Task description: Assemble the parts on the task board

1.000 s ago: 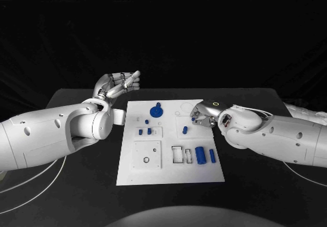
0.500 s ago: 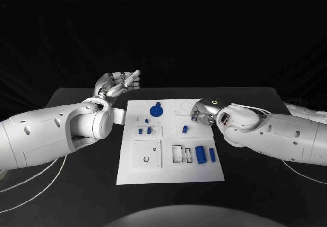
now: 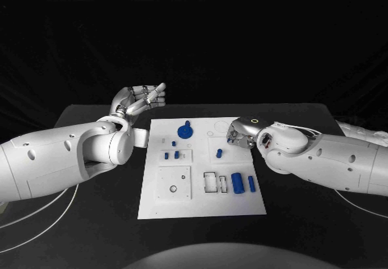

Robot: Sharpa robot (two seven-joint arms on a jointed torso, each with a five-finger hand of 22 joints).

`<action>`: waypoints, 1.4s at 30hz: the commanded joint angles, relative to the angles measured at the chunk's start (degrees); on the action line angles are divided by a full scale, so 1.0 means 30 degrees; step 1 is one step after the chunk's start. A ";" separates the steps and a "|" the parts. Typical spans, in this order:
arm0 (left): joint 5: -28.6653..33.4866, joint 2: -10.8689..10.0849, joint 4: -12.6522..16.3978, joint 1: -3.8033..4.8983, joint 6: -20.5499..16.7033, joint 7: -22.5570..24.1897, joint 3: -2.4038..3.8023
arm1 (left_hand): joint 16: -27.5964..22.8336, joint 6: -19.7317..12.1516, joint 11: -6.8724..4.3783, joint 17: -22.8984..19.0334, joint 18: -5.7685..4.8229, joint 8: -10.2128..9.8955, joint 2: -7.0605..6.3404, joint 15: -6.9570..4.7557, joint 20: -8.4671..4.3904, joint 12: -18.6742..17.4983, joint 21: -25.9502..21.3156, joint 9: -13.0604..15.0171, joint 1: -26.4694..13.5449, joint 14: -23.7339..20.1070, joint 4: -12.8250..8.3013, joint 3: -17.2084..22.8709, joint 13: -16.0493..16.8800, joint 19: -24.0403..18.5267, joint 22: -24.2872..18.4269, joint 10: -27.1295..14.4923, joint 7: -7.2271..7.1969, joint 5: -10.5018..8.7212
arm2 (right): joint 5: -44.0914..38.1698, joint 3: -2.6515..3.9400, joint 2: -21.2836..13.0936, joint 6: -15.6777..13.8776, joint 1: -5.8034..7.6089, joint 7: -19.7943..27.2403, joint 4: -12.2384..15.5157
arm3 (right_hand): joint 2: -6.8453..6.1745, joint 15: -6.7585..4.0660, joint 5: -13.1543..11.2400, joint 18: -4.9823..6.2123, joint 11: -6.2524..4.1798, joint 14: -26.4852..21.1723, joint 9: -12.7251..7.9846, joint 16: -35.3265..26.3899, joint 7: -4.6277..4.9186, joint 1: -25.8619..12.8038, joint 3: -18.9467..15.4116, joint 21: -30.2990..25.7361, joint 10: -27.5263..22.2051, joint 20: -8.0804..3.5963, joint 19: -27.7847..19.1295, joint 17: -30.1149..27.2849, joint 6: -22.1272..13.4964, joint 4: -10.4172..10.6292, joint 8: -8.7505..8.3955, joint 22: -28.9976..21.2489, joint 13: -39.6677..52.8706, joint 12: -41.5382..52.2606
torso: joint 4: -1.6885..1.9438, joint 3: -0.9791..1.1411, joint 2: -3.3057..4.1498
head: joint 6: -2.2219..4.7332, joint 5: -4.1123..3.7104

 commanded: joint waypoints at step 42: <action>0.0067 0.0244 -0.0410 0.0014 0.0124 -0.0058 0.0014 | 0.0179 -0.0179 0.0009 -0.0128 0.0174 0.0126 0.0240 -0.0067 0.0000 0.0144 -0.0153 -0.0005 0.0014 -0.0147 0.0010 0.0104 -0.0011 0.0147 -0.0122 -0.0130 0.0009 0.0054 | 0.1615 0.0039 -0.1490 -0.3594 0.0775 0.2003 0.2780 | 0.0047 0.0140 -0.0059 -0.0131 0.0161 0.1988 0.0142 0.0078 0.0205 0.0293 0.0382 0.0085 0.0691 0.0032 0.1999 0.5022 0.0425 -0.0212 0.0029 0.5023 -0.0010 -0.0399 | 0.0044 -0.0011 -0.0020 | -0.0067 0.0588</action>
